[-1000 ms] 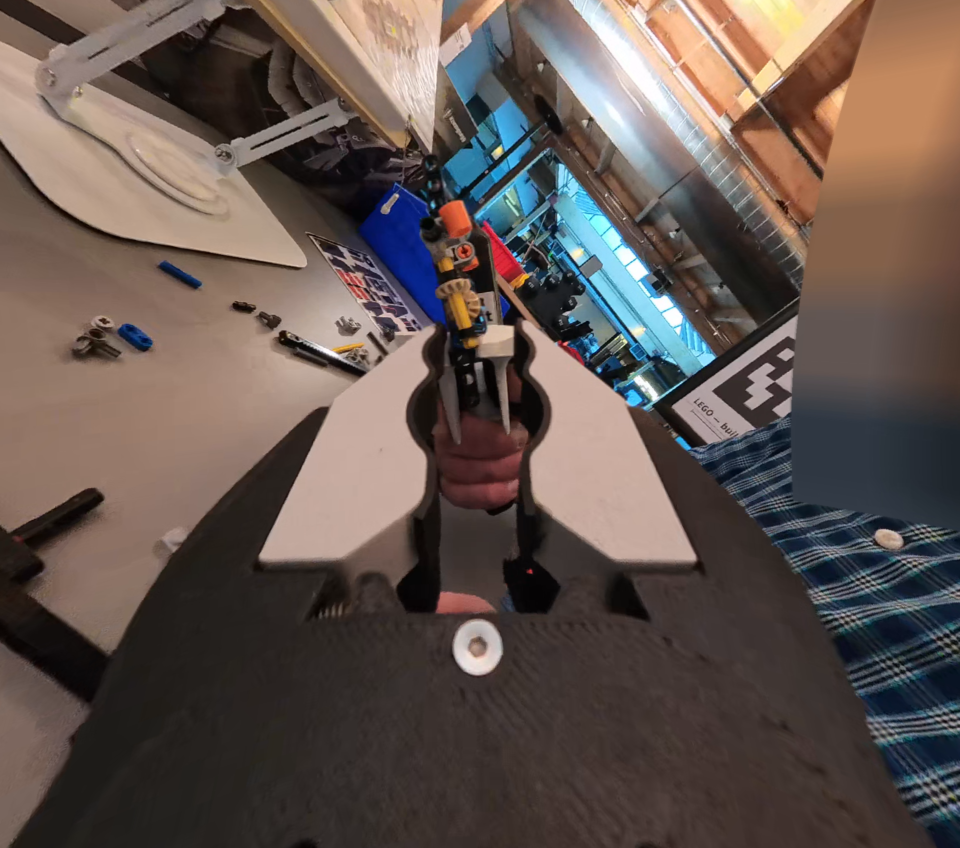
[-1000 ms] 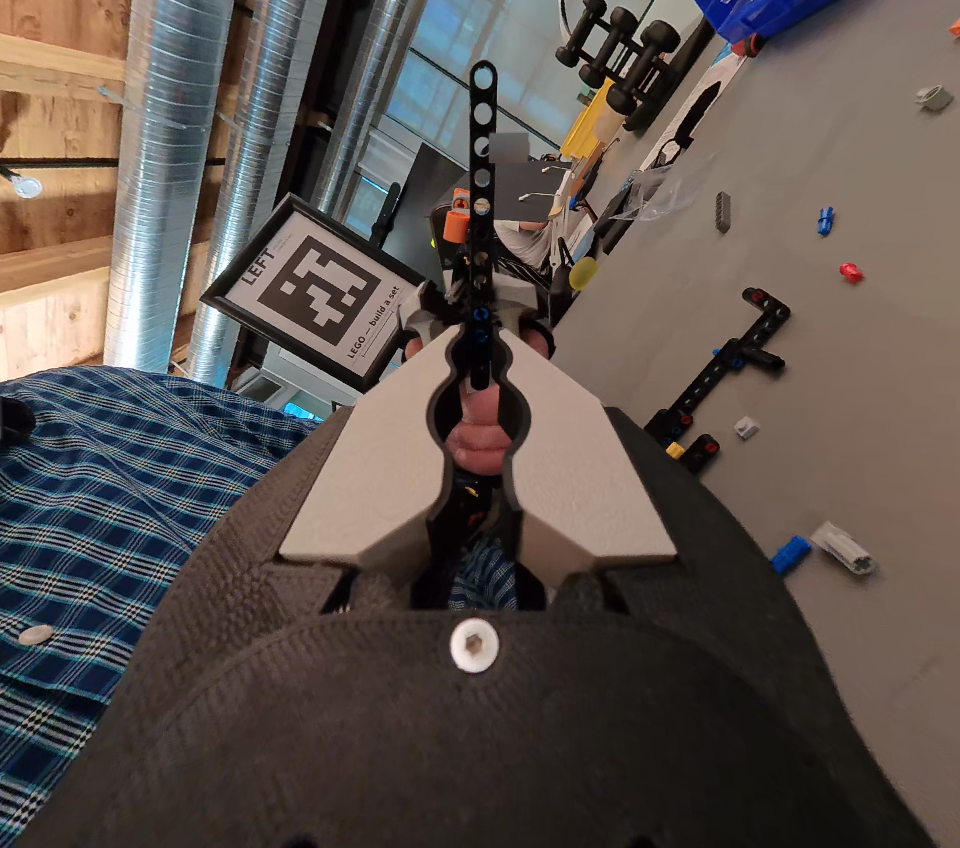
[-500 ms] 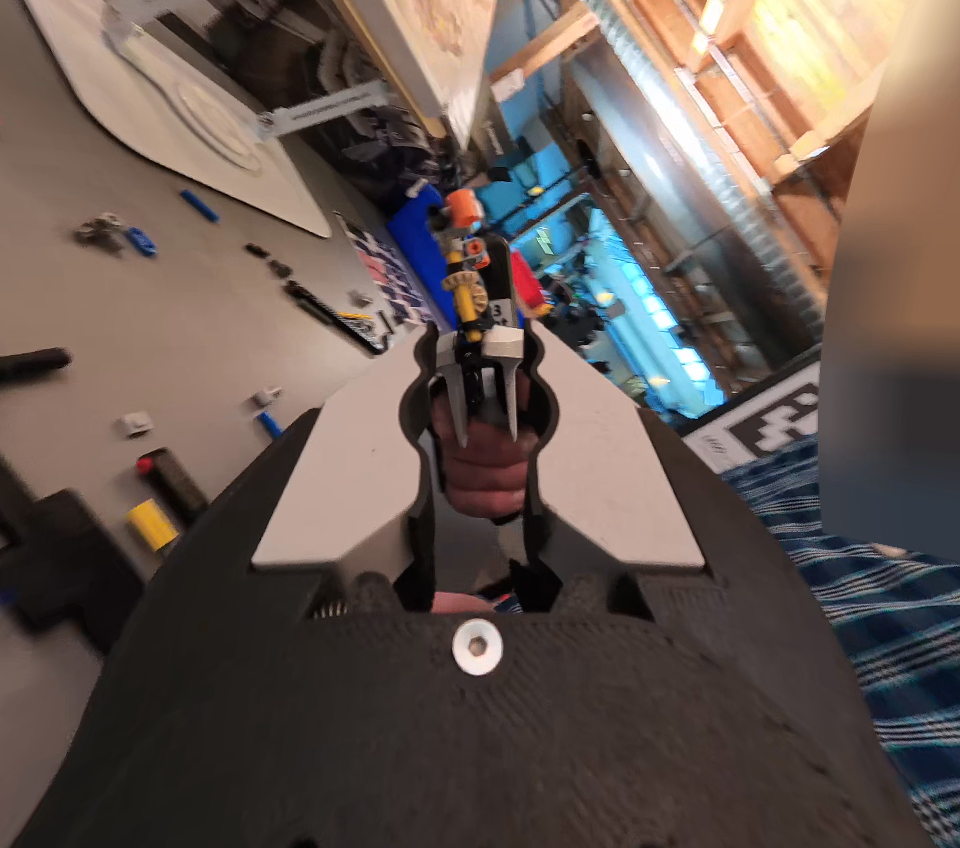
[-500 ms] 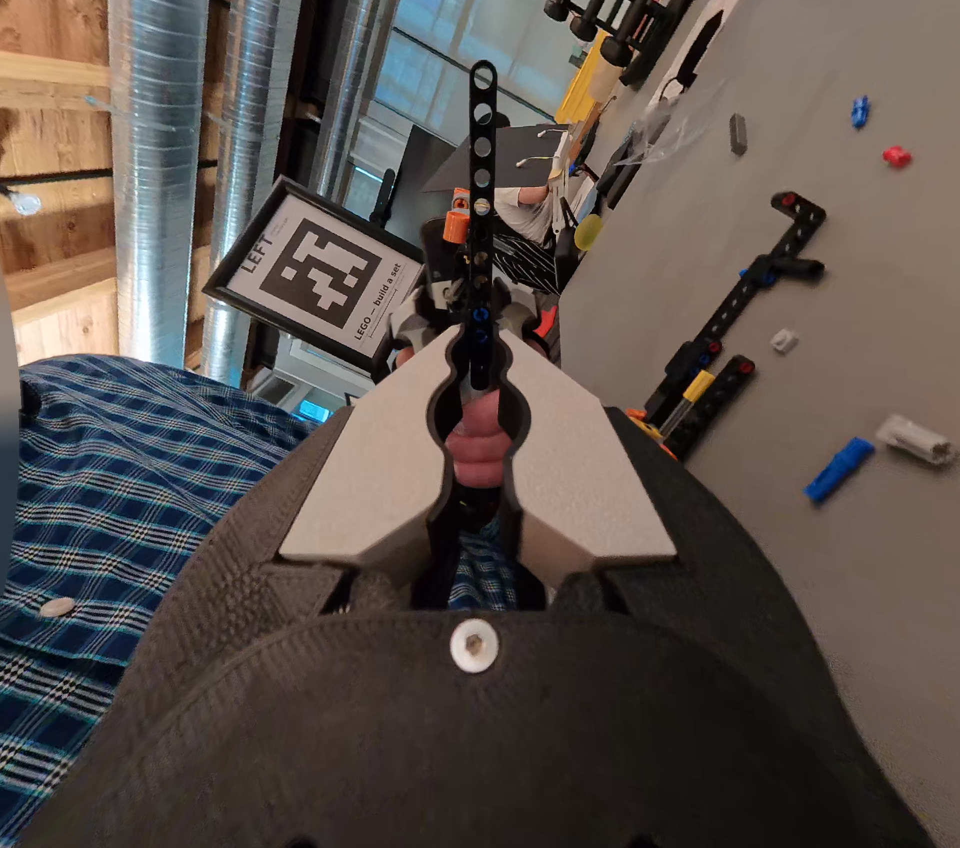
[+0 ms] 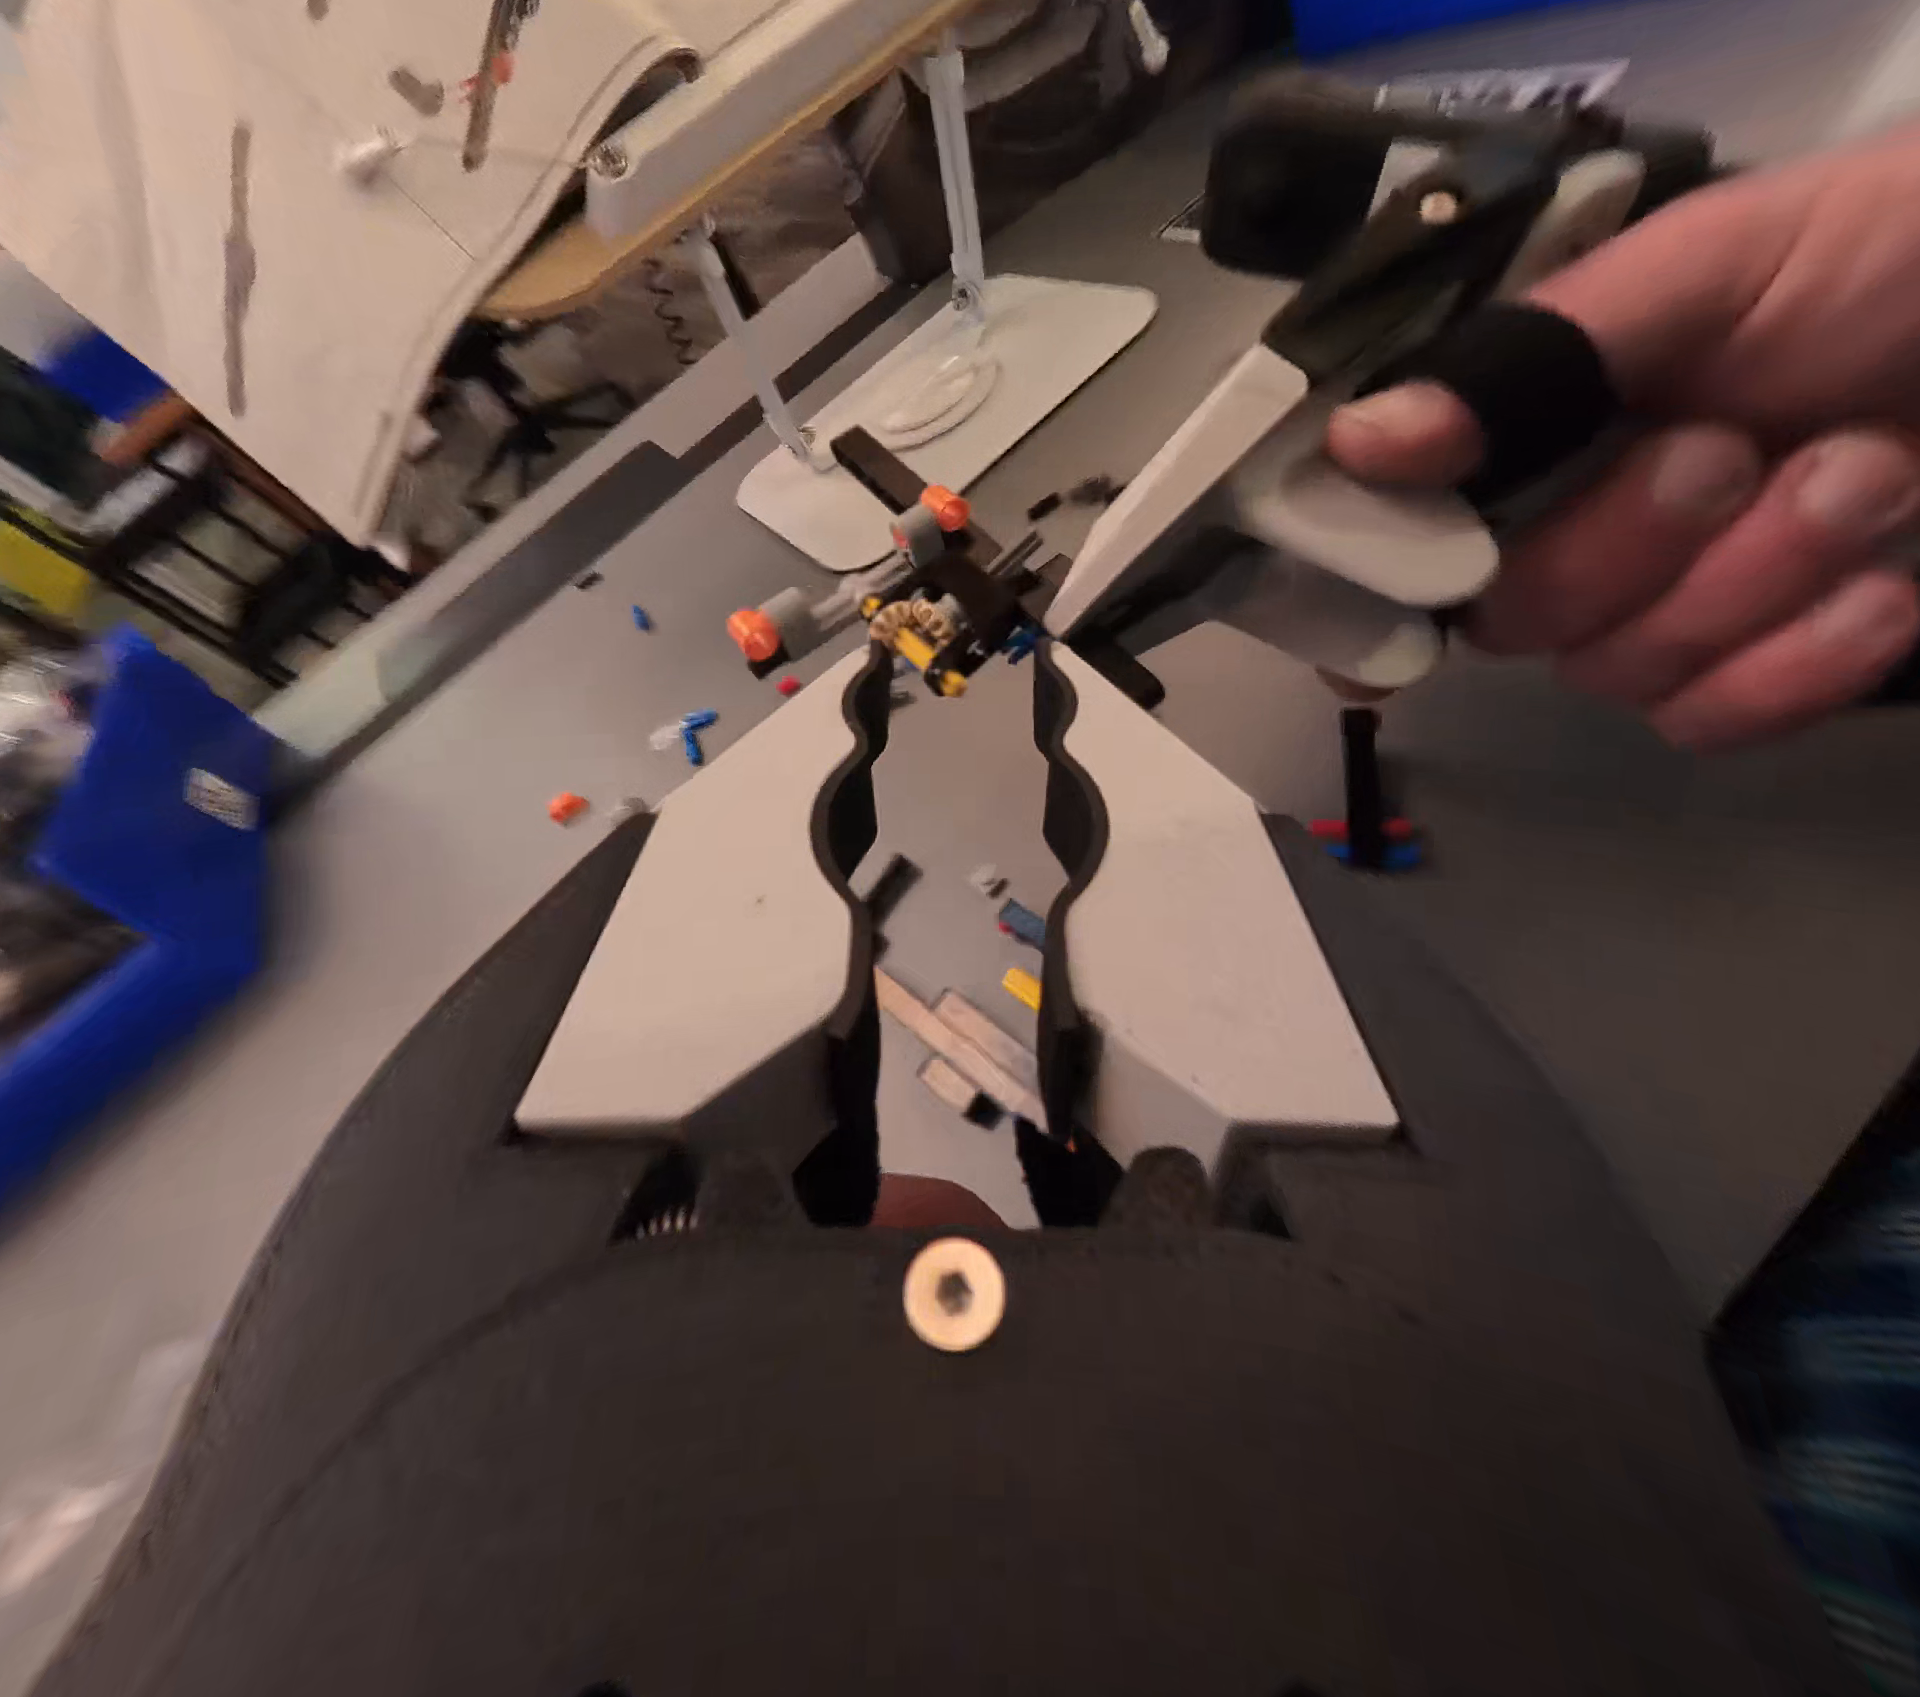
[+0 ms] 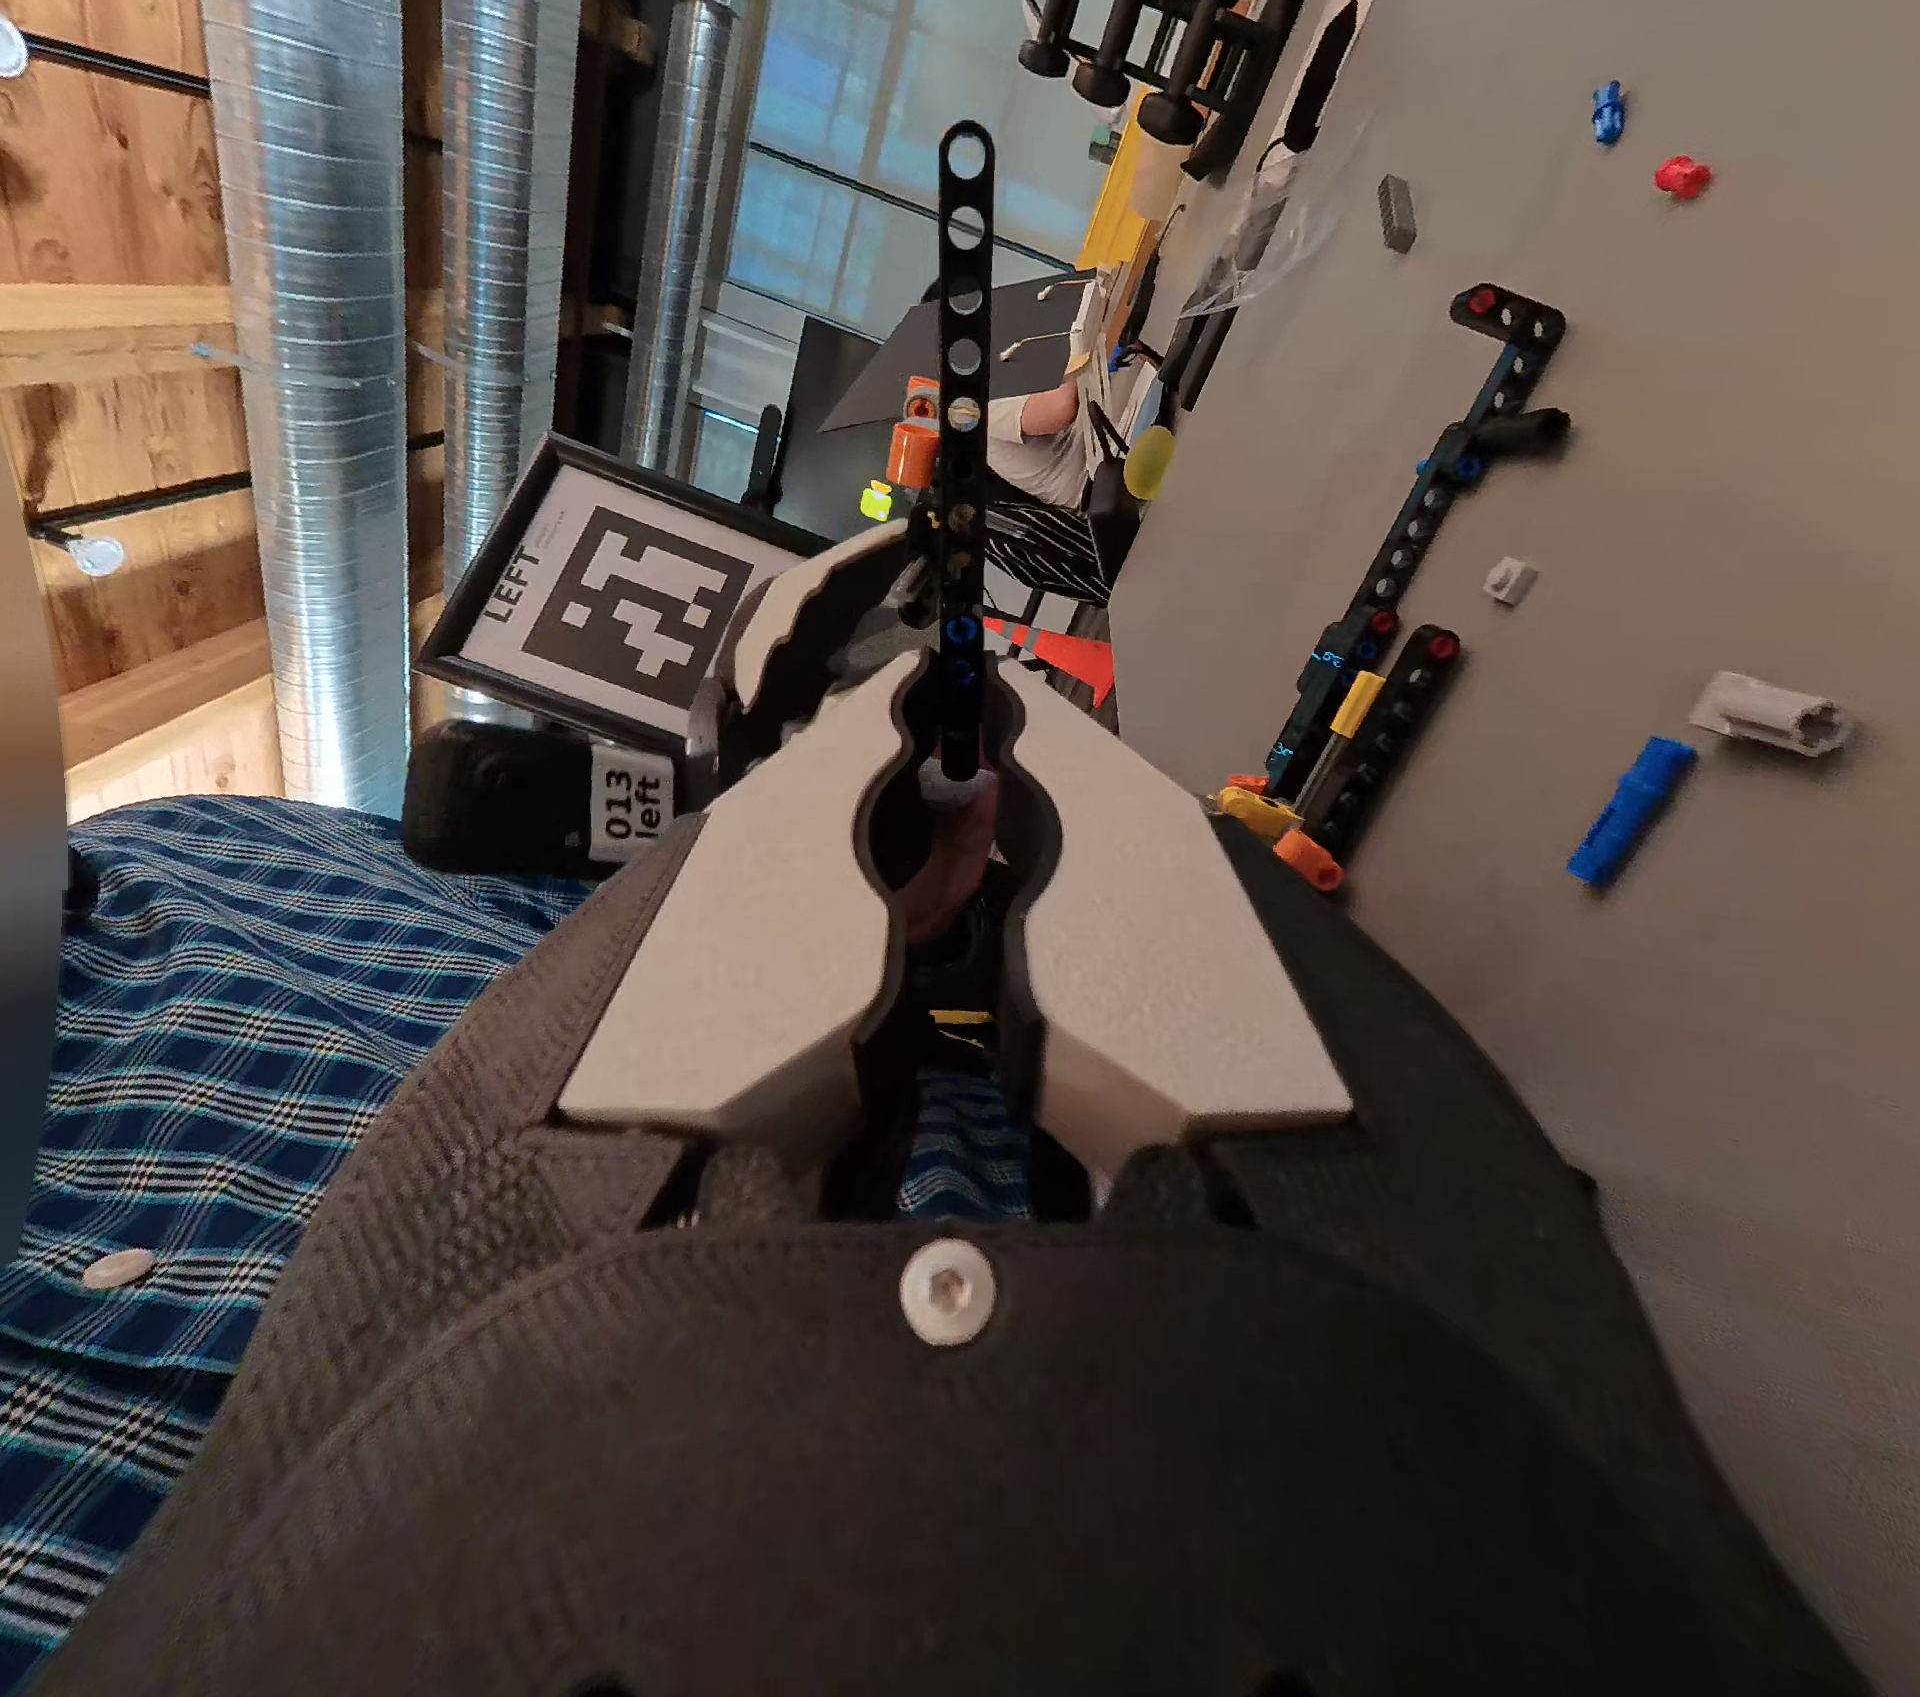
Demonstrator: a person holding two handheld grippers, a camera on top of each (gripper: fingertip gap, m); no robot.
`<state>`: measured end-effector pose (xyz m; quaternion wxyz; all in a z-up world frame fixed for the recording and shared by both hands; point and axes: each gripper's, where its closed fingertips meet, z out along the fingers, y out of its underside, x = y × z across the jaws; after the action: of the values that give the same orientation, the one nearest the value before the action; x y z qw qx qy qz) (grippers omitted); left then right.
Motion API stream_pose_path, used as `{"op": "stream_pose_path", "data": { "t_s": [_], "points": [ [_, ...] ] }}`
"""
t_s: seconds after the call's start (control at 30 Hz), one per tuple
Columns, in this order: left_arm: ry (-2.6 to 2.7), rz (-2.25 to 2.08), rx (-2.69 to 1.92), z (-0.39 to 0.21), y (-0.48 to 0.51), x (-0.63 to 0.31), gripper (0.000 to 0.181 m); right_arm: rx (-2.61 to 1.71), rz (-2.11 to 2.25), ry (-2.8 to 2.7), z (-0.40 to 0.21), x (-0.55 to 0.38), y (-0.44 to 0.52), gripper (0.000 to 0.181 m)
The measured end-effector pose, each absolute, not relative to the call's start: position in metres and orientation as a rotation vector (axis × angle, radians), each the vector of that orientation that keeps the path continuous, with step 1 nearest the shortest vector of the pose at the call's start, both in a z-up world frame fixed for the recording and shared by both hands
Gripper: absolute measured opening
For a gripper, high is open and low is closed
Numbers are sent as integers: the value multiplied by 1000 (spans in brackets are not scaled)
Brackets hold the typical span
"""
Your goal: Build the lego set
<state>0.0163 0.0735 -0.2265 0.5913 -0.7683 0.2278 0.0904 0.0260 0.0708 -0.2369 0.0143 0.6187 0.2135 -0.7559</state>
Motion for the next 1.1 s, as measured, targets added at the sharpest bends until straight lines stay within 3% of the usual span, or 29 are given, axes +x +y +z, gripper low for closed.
{"op": "stream_pose_path", "data": {
  "t_s": [0.4,1.1],
  "points": [
    [524,325,-1774,-233,81,12,9,1932,-2334,642,-242,24,71,7],
    [-130,-491,-1741,-233,85,6,5,1966,-2335,607,-246,24,77,5]
  ]
}}
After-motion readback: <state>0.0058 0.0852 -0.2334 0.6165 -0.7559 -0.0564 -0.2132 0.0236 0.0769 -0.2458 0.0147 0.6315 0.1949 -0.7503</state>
